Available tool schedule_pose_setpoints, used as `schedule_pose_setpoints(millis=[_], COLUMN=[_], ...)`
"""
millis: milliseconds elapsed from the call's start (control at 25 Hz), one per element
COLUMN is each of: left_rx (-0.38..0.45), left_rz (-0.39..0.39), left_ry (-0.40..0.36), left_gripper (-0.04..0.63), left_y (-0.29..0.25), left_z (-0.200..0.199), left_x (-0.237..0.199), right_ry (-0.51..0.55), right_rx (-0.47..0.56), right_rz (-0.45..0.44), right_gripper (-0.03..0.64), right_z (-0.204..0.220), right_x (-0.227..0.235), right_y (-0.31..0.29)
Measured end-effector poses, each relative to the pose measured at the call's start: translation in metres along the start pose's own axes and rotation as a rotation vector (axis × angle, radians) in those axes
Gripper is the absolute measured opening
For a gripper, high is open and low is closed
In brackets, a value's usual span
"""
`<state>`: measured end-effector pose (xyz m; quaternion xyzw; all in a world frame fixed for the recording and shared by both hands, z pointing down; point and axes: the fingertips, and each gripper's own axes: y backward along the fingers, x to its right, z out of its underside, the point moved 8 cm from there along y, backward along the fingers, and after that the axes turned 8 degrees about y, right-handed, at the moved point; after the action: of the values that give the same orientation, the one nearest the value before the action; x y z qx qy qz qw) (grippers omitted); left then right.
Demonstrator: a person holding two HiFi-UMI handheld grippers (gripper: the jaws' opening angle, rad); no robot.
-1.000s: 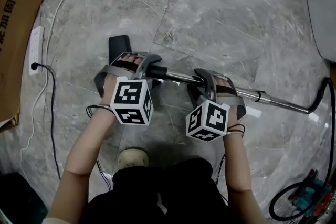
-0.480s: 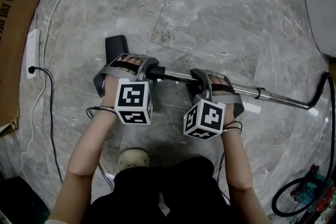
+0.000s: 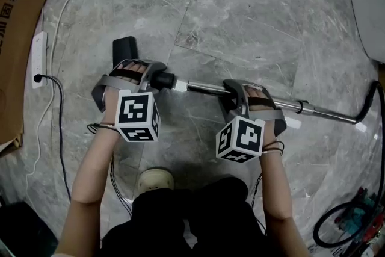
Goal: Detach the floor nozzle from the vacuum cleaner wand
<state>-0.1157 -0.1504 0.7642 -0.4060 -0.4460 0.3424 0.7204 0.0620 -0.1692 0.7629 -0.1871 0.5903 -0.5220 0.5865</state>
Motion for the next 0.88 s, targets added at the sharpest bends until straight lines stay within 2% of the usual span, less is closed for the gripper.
schedule_pose_setpoints(millis=[240, 480, 680, 880], left_rx=[0.023, -0.055, -0.016, 0.011], left_rz=[-0.030, -0.005, 0.009, -0.008], left_ry=[0.060, -0.025, 0.034, 0.029], left_gripper=[0.178, 0.179, 0.179, 0.179], left_y=[0.013, -0.003, -0.008, -0.006], left_z=[0.019, 0.032, 0.034, 0.036], left_x=[-0.004, 0.009, 0.004, 0.004], right_ry=[0.001, 0.006, 0.008, 0.004], right_rx=[-0.013, -0.026, -0.039, -0.024], right_rz=[-0.003, -0.027, -0.045, -0.067], right_gripper=[0.160, 0.160, 0.160, 0.160], right_z=[0.000, -0.002, 0.001, 0.002], right_x=[-0.005, -0.012, -0.020, -0.017], right_y=[0.000, -0.004, -0.010, -0.011])
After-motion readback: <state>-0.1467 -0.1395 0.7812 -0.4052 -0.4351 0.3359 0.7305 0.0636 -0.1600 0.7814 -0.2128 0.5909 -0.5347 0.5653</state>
